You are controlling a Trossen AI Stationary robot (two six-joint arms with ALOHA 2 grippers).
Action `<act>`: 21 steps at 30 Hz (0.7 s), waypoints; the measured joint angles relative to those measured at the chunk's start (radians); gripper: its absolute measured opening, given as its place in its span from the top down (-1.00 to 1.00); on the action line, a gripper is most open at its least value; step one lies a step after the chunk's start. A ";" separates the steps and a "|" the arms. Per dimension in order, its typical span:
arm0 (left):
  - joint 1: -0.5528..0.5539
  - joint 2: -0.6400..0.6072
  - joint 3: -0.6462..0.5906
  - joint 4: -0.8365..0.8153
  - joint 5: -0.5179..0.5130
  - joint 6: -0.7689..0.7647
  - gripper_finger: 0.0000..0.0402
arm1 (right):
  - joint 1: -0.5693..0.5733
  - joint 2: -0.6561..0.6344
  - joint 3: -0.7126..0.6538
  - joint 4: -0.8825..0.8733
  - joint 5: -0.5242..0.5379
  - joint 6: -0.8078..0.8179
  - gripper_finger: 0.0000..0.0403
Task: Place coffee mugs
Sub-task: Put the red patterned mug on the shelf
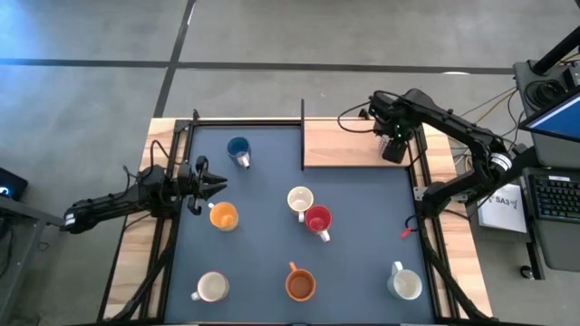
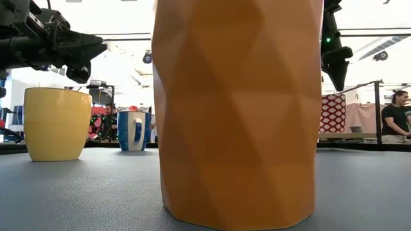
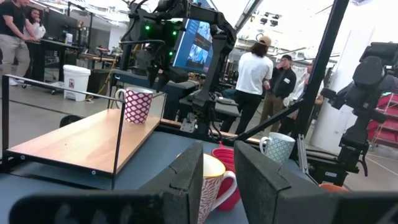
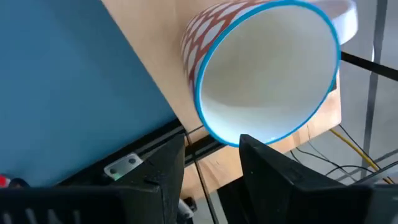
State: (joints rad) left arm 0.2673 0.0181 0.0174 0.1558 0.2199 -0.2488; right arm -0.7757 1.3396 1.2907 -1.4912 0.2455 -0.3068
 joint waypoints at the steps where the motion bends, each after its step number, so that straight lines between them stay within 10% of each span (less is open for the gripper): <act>1: 0.000 0.000 0.000 0.000 0.000 0.000 0.64 | 0.000 0.000 -0.002 0.006 0.000 0.000 0.30; 14: 0.000 0.000 0.000 0.000 0.000 0.000 0.64 | -0.001 0.001 -0.095 0.096 -0.008 -0.030 0.34; 21: 0.000 0.000 0.000 0.000 0.000 0.000 0.64 | -0.001 0.001 -0.104 0.100 -0.011 -0.021 0.75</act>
State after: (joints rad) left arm 0.2673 0.0181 0.0174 0.1558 0.2199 -0.2486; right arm -0.7769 1.3407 1.1862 -1.3914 0.2348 -0.3282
